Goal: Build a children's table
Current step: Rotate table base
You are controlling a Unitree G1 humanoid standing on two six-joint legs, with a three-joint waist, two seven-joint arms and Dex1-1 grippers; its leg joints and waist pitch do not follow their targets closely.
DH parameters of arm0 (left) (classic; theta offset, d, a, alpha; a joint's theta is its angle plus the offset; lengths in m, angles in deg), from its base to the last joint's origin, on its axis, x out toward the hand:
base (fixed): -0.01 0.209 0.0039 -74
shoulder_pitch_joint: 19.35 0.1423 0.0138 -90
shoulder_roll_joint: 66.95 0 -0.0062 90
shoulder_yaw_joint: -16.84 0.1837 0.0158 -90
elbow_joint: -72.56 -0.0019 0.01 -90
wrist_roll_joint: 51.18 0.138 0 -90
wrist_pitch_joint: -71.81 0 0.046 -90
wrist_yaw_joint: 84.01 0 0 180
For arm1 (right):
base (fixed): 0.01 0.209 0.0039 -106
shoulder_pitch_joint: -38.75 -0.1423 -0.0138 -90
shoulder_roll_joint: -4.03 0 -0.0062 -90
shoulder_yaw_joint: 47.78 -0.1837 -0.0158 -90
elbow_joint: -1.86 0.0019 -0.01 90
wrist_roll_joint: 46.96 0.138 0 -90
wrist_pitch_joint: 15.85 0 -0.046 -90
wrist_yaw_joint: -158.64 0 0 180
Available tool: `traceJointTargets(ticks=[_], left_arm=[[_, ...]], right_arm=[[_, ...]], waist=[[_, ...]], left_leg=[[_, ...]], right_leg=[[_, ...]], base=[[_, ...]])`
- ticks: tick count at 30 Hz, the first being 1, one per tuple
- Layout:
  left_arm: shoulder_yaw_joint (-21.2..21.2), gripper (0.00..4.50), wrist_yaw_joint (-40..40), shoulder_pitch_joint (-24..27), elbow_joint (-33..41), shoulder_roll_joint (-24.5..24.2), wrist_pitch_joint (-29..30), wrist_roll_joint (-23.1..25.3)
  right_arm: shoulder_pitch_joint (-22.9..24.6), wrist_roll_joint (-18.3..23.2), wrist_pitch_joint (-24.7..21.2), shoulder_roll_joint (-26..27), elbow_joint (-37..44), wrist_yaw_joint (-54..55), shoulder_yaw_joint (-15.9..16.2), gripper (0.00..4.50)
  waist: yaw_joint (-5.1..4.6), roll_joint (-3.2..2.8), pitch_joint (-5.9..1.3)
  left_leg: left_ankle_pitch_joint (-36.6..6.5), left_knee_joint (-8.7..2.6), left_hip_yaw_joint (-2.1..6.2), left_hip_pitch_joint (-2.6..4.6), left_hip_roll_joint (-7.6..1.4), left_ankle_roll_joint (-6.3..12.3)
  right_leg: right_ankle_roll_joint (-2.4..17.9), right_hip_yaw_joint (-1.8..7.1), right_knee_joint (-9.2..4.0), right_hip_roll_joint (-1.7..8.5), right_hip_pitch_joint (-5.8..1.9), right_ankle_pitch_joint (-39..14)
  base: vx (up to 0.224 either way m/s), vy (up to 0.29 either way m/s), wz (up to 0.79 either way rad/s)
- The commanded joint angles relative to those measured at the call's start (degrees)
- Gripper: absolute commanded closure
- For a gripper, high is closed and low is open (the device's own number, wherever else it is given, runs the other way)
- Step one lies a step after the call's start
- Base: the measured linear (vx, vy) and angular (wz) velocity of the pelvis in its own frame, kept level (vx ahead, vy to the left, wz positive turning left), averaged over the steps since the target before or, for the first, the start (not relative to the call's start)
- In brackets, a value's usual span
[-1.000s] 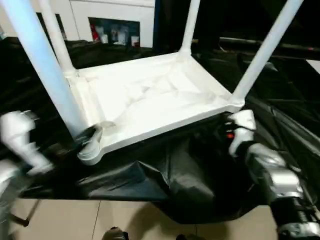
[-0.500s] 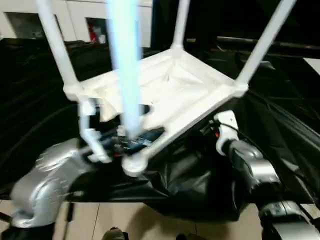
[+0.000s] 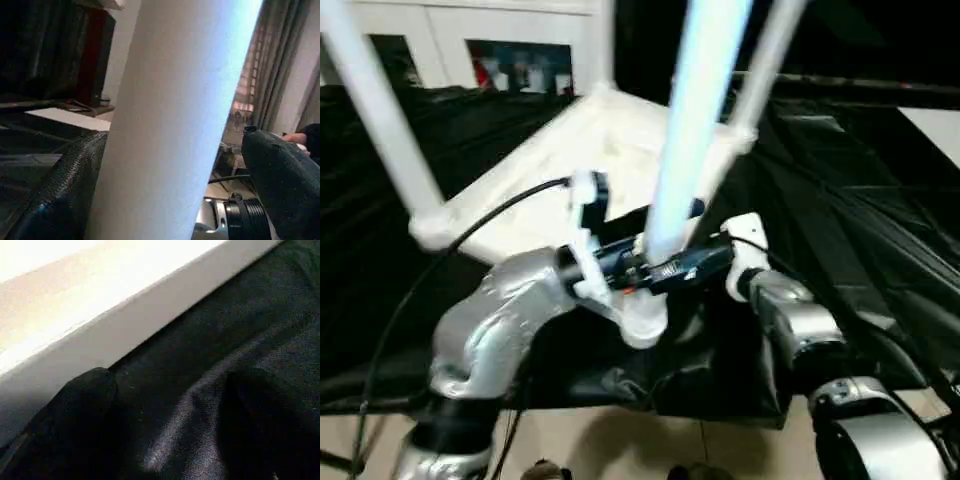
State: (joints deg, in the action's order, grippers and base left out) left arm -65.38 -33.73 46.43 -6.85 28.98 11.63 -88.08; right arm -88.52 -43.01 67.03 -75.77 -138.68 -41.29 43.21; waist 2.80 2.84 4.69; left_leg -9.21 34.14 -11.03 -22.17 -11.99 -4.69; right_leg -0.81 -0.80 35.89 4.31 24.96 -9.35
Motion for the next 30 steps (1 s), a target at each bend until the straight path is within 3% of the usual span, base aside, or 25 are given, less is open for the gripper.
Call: traceJointTargets(ticks=[1,6,10,14,16,18,19,22,26,28,30], left_arm=[[4.0,0.0,0.9,-2.3,-0.8,2.0,-1.5,1.4],[5.2,0.0,1.1,-3.6,-3.6,4.9,-3.4,2.8],[6.4,0.0,1.2,-3.9,-5.1,5.6,-5.5,4.6],[7.0,0.0,-0.9,-5.1,-8.8,5.2,-9.0,9.6],[7.8,0.0,-3.0,-6.0,-12.3,2.7,-10.8,15.0],[7.7,0.0,-3.3,-6.0,-13.1,1.8,-11.3,16.2],[7.2,0.0,-2.9,-5.6,-14.2,-0.9,-11.3,17.5],[7.2,0.0,-2.0,-4.9,-14.1,-3.5,-11.0,18.3],[7.9,0.0,1.6,-3.2,-14.0,-7.3,-12.6,19.7],[8.9,0.0,5.7,-1.7,-13.5,-11.0,-12.3,20.0],[10.1,0.28,7.9,-1.0,-13.2,-13.7,-12.3,20.7]], right_arm=[[-1.7,0.2,1.1,2.6,-0.1,-2.5,2.6,0.04],[-1.2,0.2,1.9,3.1,0.2,-5.5,2.5,0.04],[-1.3,-0.3,2.6,3.3,-0.3,-4.8,2.3,0.04],[-1.7,-0.6,3.8,2.7,-1.2,-3.1,1.2,0.04],[-2.2,-0.6,4.9,1.2,-1.8,-0.1,-0.7,0.04],[-2.3,-0.3,5.2,0.6,-1.9,0.5,-1.4,0.04],[-2.3,0.7,5.4,-1.2,-1.2,0.6,-3.3,0.04],[-1.7,1.1,5.3,-3.0,0.3,-1.2,-3.8,0.04],[0.9,1.0,5.1,-6.2,4.6,-7.9,-2.2,0.04],[4.2,0.2,4.6,-9.9,9.9,-14.5,0.5,0.04],[7.4,0.0,3.9,-13.5,15.1,-19.9,2.5,0.0]], waist=[[0.66,-0.31,-4.58],[0.78,-0.52,-4.73],[0.89,-0.69,-4.68],[1.03,-0.82,-4.76],[1.11,-0.8,-4.81],[1.17,-0.78,-4.86],[1.3,-0.76,-4.93],[1.71,-0.71,-5.0],[2.25,-0.79,-4.88],[2.44,-0.84,-4.82],[2.78,-0.99,-4.63]], left_leg=[[-12.6,-3.66,0.06,0.71,-0.07,-0.28],[-11.3,-3.52,-0.05,0.77,-0.19,1.19],[-12.9,-3.63,0.0,0.92,-0.26,1.14],[-14.0,-3.69,0.08,1.07,-0.36,0.57],[-14.0,-3.65,0.09,1.17,-0.3,0.56],[-13.6,-3.65,0.15,1.18,-0.28,0.4],[-13.4,-3.59,0.12,1.19,-0.25,0.25],[-12.9,-3.55,0.05,1.35,-0.3,0.11],[-13.8,-3.6,0.1,1.11,-0.28,0.27],[-14.0,-3.61,0.12,1.19,-0.33,0.5],[-14.5,-3.71,0.09,1.29,-0.4,0.58]], right_leg=[[10.3,0.99,-3.86,1.75,-3.38,-9.6],[13.0,0.95,-3.46,1.75,-3.69,-4.5],[13.2,0.93,-3.72,1.83,-3.65,-6.9],[12.9,0.96,-3.84,1.91,-3.63,-8.0],[12.4,0.96,-3.83,1.86,-3.62,-8.1],[11.8,0.96,-3.83,1.98,-3.61,-8.9],[11.9,0.97,-3.8,2.0,-3.6,-8.9],[12.1,0.95,-3.56,1.85,-3.54,-7.7],[12.1,0.93,-3.66,1.9,-3.6,-8.4],[11.8,1.0,-3.71,1.92,-3.52,-9.2],[11.7,1.02,-3.83,1.76,-3.32,-9.7]], base=[[0.0,0.0,0.0],[0.0,0.0,0.0],[0.0,0.0,0.0],[0.0,0.0,0.0],[0.0,0.0,0.0],[0.0,0.0,0.0],[0.0,0.0,0.0],[0.0,0.0,0.0],[0.0,0.0,0.0],[0.0,0.0,0.0],[0.0,0.0,0.0]])
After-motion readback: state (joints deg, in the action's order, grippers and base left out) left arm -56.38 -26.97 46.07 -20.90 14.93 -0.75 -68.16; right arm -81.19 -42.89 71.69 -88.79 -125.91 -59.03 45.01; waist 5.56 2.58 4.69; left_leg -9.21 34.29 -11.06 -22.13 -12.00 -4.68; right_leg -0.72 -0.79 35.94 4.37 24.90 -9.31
